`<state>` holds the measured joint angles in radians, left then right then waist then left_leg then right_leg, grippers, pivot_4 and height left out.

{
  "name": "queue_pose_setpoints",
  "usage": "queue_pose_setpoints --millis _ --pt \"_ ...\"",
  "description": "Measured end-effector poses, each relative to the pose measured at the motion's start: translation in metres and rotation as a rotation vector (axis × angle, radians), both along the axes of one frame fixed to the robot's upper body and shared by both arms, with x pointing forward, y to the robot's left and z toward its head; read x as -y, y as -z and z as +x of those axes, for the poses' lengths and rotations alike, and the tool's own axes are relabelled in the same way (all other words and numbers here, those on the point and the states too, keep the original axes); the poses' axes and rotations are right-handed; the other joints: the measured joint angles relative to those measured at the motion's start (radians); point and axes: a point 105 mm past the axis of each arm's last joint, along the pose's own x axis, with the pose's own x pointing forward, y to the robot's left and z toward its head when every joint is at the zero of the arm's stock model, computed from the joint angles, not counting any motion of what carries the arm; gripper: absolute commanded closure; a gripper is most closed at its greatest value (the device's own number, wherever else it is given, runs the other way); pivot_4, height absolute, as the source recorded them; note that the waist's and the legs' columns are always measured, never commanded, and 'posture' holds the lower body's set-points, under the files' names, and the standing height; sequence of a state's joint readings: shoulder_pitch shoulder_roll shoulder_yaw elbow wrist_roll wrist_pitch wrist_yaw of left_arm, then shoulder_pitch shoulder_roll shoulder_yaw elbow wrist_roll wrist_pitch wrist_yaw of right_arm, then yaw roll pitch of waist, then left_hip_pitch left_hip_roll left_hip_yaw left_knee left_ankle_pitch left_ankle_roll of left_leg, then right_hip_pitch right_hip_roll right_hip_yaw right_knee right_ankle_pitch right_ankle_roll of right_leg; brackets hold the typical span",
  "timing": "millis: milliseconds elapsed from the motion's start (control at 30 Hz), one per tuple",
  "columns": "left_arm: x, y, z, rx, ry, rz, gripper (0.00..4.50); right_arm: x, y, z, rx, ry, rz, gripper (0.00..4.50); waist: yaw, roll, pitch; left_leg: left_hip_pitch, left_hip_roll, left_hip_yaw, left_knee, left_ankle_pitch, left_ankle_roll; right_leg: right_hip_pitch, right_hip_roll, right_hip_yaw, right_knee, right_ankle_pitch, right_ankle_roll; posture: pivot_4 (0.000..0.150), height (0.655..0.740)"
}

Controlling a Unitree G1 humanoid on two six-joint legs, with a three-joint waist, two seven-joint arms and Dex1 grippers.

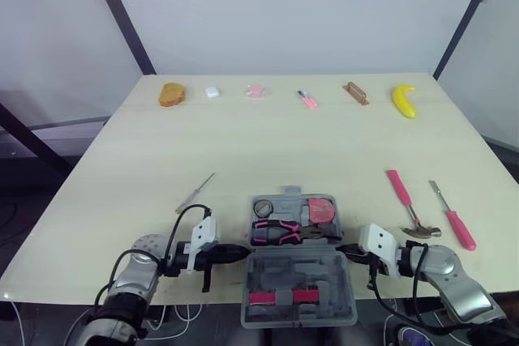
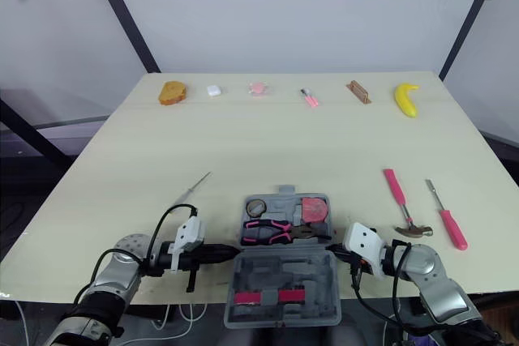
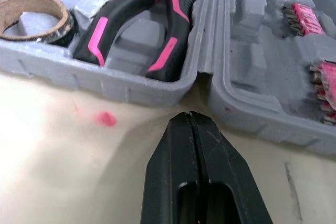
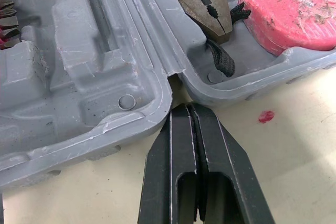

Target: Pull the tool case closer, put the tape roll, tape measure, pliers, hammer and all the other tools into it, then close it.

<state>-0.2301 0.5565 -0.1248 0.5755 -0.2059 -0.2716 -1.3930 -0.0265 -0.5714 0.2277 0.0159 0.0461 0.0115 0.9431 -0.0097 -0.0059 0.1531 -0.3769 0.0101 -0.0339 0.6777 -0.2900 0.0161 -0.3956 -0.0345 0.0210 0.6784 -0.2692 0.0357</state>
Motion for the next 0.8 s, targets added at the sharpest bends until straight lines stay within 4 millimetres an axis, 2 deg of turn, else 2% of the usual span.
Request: queue_pose_setpoints --millis 233,633,800 --pt "0.007 0.001 -0.001 0.002 0.013 -0.007 4.50 0.000 0.000 0.000 0.009 -0.006 -0.005 4.48 0.000 0.000 0.000 0.000 0.000 0.000 0.000 0.000 0.000 0.000 0.000 0.000 0.000 0.000 0.000 0.150 0.7400" --pt "0.009 0.000 0.000 -0.008 -0.002 -0.010 4.50 0.000 0.000 0.000 0.009 -0.006 -0.003 4.48 0.001 0.000 0.000 0.000 0.000 0.000 0.000 0.000 0.000 0.000 0.000 0.000 0.000 0.000 0.000 0.150 0.7400" --pt "0.008 -0.003 0.005 0.004 -0.013 -0.005 4.50 0.000 -0.002 0.012 0.011 0.026 0.023 4.48 0.000 0.000 0.000 0.000 0.000 0.000 0.001 0.000 0.000 0.000 0.000 0.000 0.000 0.000 0.000 0.150 0.7400"
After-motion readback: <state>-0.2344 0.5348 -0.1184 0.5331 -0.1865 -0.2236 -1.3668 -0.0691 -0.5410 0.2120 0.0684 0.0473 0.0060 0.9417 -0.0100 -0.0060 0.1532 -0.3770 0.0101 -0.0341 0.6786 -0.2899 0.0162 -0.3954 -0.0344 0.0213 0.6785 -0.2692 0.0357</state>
